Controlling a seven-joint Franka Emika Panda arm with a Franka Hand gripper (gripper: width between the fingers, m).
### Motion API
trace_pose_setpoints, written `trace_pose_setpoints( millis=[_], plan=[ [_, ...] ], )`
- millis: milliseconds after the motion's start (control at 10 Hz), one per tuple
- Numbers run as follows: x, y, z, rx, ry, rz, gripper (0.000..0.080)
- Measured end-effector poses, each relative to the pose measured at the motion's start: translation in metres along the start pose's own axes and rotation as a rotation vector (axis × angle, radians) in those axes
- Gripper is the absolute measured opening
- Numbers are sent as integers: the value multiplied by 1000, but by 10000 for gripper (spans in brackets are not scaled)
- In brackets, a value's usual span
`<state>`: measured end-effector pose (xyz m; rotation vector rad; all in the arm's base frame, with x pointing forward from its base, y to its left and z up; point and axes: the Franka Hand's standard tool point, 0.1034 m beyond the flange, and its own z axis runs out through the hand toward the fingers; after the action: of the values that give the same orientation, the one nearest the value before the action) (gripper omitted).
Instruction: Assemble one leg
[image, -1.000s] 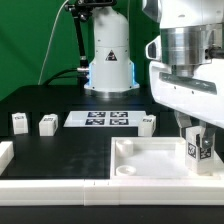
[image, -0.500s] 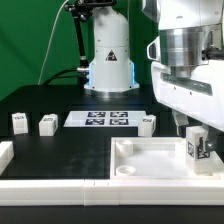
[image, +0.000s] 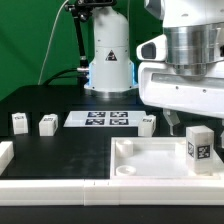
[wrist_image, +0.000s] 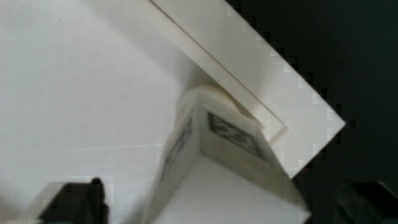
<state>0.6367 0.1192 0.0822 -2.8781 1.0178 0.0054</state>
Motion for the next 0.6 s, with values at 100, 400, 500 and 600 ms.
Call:
trace_pose_setpoints(
  millis=[100, 400, 500, 600],
  plan=[
    [1, 0, -1, -5, 4, -136, 649],
    [-2, -4, -3, -51, 17, -449, 649],
    [1, -1, -3, -53, 15, -535, 649],
    [3, 1, -2, -54, 13, -589, 649]
  ],
)
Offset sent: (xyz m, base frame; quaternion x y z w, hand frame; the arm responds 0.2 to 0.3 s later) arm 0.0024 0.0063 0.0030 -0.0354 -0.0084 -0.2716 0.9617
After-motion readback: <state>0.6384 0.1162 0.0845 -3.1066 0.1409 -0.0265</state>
